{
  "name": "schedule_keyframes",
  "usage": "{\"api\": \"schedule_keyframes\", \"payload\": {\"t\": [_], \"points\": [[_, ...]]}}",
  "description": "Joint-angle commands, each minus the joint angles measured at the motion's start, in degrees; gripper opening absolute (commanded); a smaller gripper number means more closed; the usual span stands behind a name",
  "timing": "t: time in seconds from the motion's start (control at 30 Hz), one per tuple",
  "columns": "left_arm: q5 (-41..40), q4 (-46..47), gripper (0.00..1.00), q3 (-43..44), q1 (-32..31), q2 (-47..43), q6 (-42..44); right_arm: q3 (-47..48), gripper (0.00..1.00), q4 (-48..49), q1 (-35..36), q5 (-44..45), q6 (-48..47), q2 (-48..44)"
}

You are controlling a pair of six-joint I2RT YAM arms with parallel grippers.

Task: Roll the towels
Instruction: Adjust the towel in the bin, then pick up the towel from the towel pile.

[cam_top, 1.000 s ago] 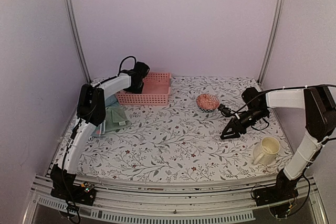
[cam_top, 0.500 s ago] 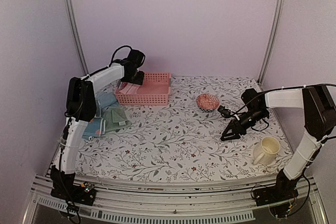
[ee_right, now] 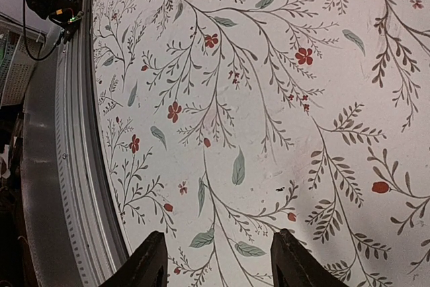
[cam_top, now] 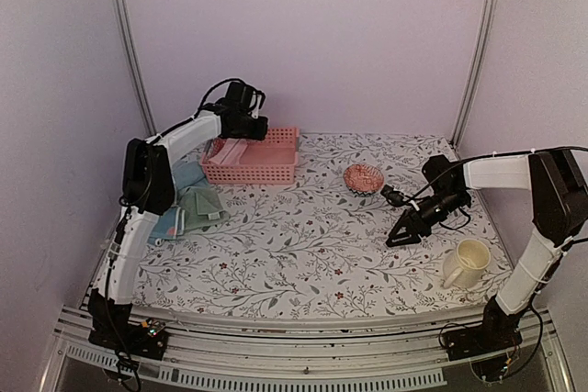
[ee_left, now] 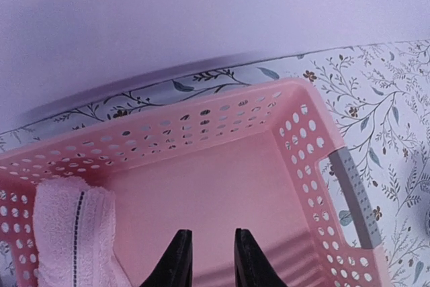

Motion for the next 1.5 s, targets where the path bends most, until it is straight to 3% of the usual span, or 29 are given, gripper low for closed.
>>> {"api": "schedule_keyframes", "payload": {"t": [0.0, 0.13, 0.33, 0.77, 0.87, 0.97, 1.0, 1.03, 1.13, 1.47], "points": [[4.94, 0.0, 0.21, 0.35, 2.41, 5.02, -1.22, 0.31, 0.55, -0.46, 0.03, -0.21, -0.39, 0.82], [2.58, 0.04, 0.19, 1.56, 3.45, 7.51, -1.7, 0.29, 0.55, -0.5, 0.07, -0.01, -0.39, 1.3], [-15.27, -1.0, 0.18, -1.74, 4.78, 5.47, -7.92, 0.31, 0.55, -0.51, 0.05, 0.18, -0.39, 1.78], [-10.9, 2.6, 0.27, -4.62, 4.4, 1.56, -7.42, 0.55, 0.56, -0.74, 0.06, 0.21, -0.53, 2.23], [-9.0, 5.95, 0.35, -10.93, 3.78, -4.4, -5.53, 1.1, 0.56, -1.04, 0.03, 0.01, -0.81, 1.79], [-6.43, 11.26, 0.53, -18.72, 2.78, -12.27, -3.27, 2.62, 0.56, -1.51, 0.03, 0.17, -0.92, 0.04], [-4.02, 13.68, 0.9, -21.44, 2.46, -16.02, -2.33, 3.42, 0.56, -1.84, 0.03, 0.2, -0.87, -0.88], [-2.84, 15.05, 0.96, -23.83, 2.22, -17.86, -1.72, 4.15, 0.56, -2.02, 0.03, 0.37, -0.75, -1.83], [2.65, 17.09, 0.99, -29.23, 1.32, -25.39, -0.59, 7.38, 0.56, -2.8, 0.03, 2.2, -0.45, -4.74], [3.72, 19.34, 0.99, -45.47, -3.63, -46.19, 4.19, 17.44, 0.58, -0.62, -0.76, 9.59, 4.66, -11.64]]}}
